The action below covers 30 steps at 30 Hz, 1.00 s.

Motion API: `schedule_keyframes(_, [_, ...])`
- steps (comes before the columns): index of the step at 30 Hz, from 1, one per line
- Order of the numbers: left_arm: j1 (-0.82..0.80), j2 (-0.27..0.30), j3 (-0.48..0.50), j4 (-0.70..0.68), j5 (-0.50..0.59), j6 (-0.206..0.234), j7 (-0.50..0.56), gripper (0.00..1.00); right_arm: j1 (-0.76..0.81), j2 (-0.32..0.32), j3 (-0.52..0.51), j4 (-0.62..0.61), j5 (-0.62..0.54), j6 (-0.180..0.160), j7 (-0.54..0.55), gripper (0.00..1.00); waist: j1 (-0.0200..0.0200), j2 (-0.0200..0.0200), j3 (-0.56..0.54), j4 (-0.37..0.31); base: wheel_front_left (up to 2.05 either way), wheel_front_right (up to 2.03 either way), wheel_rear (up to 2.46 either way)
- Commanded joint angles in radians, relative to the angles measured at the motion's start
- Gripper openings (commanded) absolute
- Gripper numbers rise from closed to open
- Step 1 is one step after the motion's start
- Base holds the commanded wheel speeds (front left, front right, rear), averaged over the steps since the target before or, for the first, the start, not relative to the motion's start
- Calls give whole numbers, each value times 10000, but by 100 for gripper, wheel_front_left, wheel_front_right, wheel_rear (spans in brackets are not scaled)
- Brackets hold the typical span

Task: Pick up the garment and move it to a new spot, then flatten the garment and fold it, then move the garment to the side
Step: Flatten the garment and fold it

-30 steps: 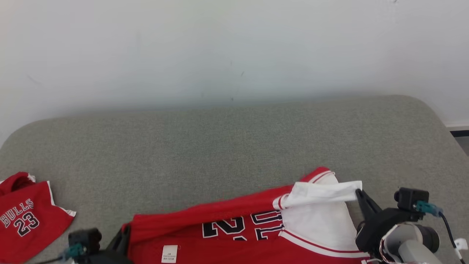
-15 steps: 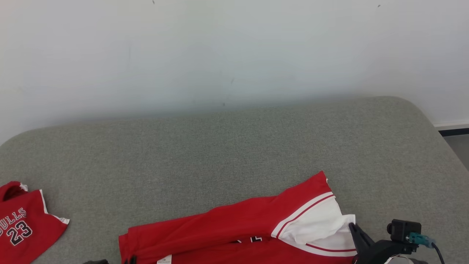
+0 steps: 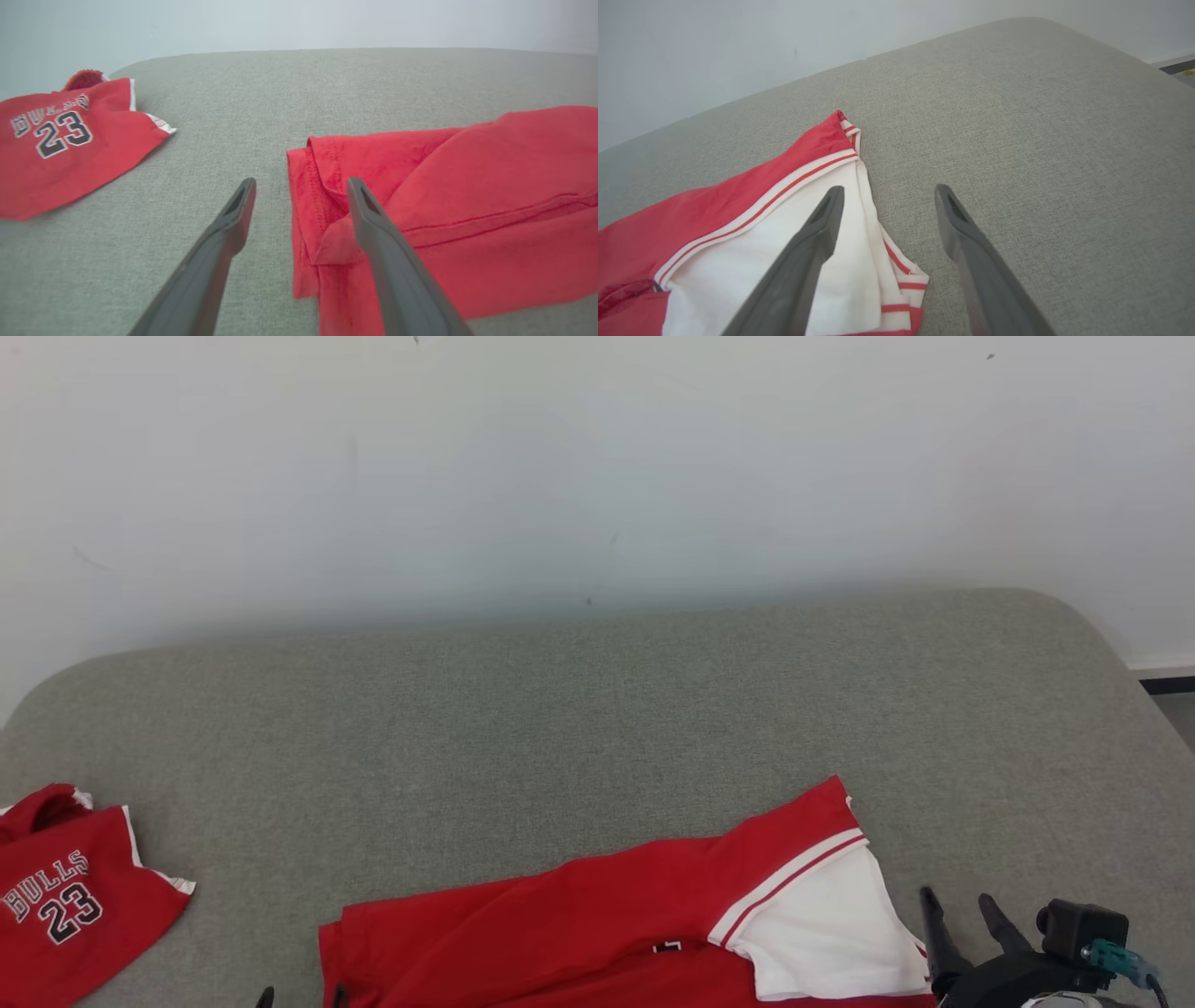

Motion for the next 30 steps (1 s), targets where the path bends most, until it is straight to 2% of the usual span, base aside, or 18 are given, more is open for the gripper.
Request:
schedule_keyframes(1, [267,-26,264,-318,485,152,-30,100,-55,154,-149,-105,-288,-27,-119,100,1,1,39,93,0,0,0])
schedule_keyframes(4, [534,-214,620,-725,1018,200,-30,100,-242,219,-273,-111,-775,-27,-248,100,1,1,105,198,0,0,0])
schedule_keyframes(8, [634,-490,1041,-1049,1484,-32,-30,100,-563,341,-241,110,-1198,-27,-184,100,1,1,204,334,0,0,0])
schedule_keyframes(16, [622,-1059,1471,-955,2046,-557,-30,100,-1264,177,-319,1094,-1733,-27,207,100,1,1,450,647,0,0,0])
schedule_keyframes(24, [467,-1355,1732,-788,2418,-892,-30,100,-1801,-68,-130,2325,-1743,-27,834,100,1,1,667,908,0,0,0])
schedule_keyframes(30, [375,-1503,1950,-794,2709,-1145,-31,100,-1985,107,408,3171,-1336,-24,1329,100,1,1,748,1053,0,0,0])
